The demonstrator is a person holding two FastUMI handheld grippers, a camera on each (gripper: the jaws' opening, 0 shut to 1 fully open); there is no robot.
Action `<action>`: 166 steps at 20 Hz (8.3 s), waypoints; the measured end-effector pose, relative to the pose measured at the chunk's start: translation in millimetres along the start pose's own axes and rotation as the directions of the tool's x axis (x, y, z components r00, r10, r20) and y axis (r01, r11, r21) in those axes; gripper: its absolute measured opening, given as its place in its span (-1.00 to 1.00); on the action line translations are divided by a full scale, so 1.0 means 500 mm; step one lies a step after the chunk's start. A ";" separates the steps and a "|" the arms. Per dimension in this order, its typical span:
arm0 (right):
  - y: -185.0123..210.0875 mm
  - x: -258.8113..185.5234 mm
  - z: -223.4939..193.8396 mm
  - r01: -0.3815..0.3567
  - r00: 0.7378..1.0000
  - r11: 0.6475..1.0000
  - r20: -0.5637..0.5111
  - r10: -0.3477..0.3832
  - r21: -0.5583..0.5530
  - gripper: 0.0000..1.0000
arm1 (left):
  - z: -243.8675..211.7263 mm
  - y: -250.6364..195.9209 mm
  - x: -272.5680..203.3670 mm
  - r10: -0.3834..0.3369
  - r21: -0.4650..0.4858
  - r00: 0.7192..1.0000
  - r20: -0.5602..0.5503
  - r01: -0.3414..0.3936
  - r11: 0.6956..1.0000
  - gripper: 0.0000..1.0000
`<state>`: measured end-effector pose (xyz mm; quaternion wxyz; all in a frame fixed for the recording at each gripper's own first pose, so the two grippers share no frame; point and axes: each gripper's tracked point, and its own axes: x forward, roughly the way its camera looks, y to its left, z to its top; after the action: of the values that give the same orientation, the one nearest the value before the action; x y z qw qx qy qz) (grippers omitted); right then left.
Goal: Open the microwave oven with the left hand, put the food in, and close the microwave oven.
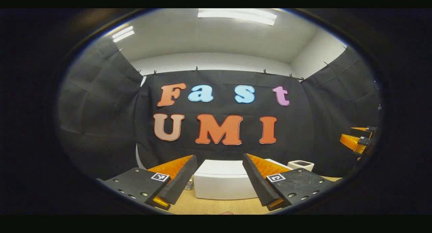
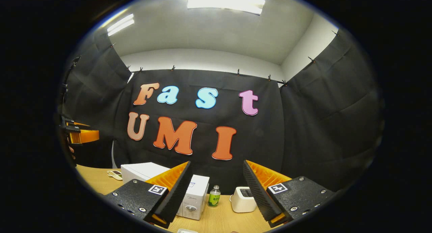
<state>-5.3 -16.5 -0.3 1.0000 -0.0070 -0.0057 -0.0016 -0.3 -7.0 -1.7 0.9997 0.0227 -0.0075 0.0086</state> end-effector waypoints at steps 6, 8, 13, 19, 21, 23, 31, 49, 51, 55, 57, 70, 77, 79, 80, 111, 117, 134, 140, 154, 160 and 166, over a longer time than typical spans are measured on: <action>-0.007 -0.011 -0.012 0.002 1.000 1.000 -0.005 -0.002 -0.009 0.87 | -0.024 -0.026 0.001 -0.013 -0.004 1.000 -0.003 0.013 1.000 0.76; -0.016 -0.015 -0.021 0.011 1.000 1.000 -0.009 -0.011 -0.018 0.87 | -0.040 -0.041 0.003 -0.024 -0.005 1.000 -0.013 0.023 1.000 0.76; -0.040 -0.038 -0.066 0.026 0.999 1.000 -0.041 -0.026 0.004 0.87 | -0.086 -0.106 0.014 -0.086 -0.030 0.996 -0.025 0.085 0.996 0.76; -0.077 -0.074 -0.148 0.041 0.994 0.999 -0.106 -0.038 0.021 0.87 | -0.153 -0.198 0.028 -0.176 -0.068 0.983 -0.043 0.173 0.983 0.77; -0.086 -0.085 -0.175 0.042 0.991 0.999 -0.129 -0.038 0.033 0.86 | -0.179 -0.228 0.033 -0.203 -0.080 0.978 -0.053 0.198 0.977 0.76; -0.087 -0.097 -0.199 0.031 0.989 0.998 -0.145 -0.024 0.047 0.86 | -0.209 -0.252 0.041 -0.214 -0.066 0.974 -0.073 0.209 0.976 0.77; -0.104 -0.122 -0.288 0.026 0.979 0.998 -0.202 -0.014 0.056 0.87 | -0.331 -0.371 0.073 -0.288 -0.036 0.948 -0.132 0.286 0.958 0.77; -0.164 -0.153 -0.473 0.060 0.943 0.993 -0.333 -0.024 0.099 0.87 | -0.698 -0.438 0.218 -0.188 -0.054 0.896 -0.402 0.182 0.982 0.19; -0.173 -0.156 -0.481 0.067 0.941 0.992 -0.337 -0.028 0.105 0.87 | -0.719 -0.450 0.222 -0.189 -0.068 0.890 -0.415 0.177 0.982 0.02; -0.186 -0.159 -0.502 0.084 0.935 0.988 -0.354 -0.033 0.128 0.87 | -0.730 -0.456 0.228 -0.184 -0.066 0.896 -0.404 0.172 0.983 -0.50; -0.188 -0.160 -0.508 0.088 0.932 0.987 -0.360 -0.035 0.133 0.87 | -0.729 -0.455 0.227 -0.173 -0.048 0.903 -0.394 0.168 0.985 -0.54; -0.184 -0.194 -0.516 0.091 0.922 0.989 -0.386 -0.041 0.113 0.87 | -0.718 -0.449 0.188 -0.144 -0.038 0.923 -0.358 0.139 0.990 -0.88; -0.155 -0.208 -0.527 0.081 0.912 0.987 -0.409 -0.018 0.137 0.87 | -0.684 -0.418 0.086 -0.210 -0.048 0.915 -0.344 0.206 0.977 -0.83; -0.142 -0.211 -0.529 0.077 0.911 0.987 -0.411 -0.011 0.143 0.87 | -0.675 -0.403 0.051 -0.222 -0.045 0.914 -0.339 0.220 0.974 -0.84; -0.134 -0.212 -0.533 0.074 0.909 0.986 -0.417 -0.006 0.148 0.87 | -0.669 -0.394 0.033 -0.229 -0.049 0.914 -0.336 0.226 0.973 -0.84; 0.022 -0.292 -0.623 0.088 0.824 0.980 -0.566 0.029 0.179 0.81 | -0.570 0.118 -0.285 -0.054 0.073 0.978 -0.200 0.070 0.995 -0.91; 0.055 -0.292 -0.644 0.105 0.802 0.968 -0.595 0.054 0.229 0.68 | -0.565 0.187 -0.289 -0.082 0.064 0.978 -0.193 0.096 0.993 -0.87; 0.075 -0.292 -0.699 0.208 0.743 0.886 -0.656 0.131 0.413 0.04 | -0.545 0.295 -0.315 -0.061 0.117 0.978 -0.197 0.086 0.989 0.58; 0.078 -0.286 -0.695 0.261 0.735 0.802 -0.649 0.196 0.538 -0.40 | -0.490 0.319 -0.355 -0.018 0.254 0.981 -0.193 0.067 0.965 0.55; 0.154 -0.208 -0.547 0.058 0.802 0.886 -0.550 0.233 0.459 -0.71 | -0.493 0.423 -0.316 0.113 0.164 0.973 -0.202 -0.080 0.983 0.56; 0.236 -0.095 -0.469 -0.013 0.854 0.896 -0.462 0.242 0.444 -0.70 | -0.524 0.429 -0.285 0.139 0.124 0.960 -0.242 -0.111 0.986 0.57; 0.338 0.024 -0.443 -0.055 0.881 0.908 -0.407 0.240 0.415 -0.70 | -0.530 0.453 -0.267 0.151 0.147 0.956 -0.252 -0.116 0.982 0.58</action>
<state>10.0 149.2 -224.1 0.9519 0.1930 0.2255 0.0757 -134.0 229.1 -258.2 0.9854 0.0861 0.1236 0.0796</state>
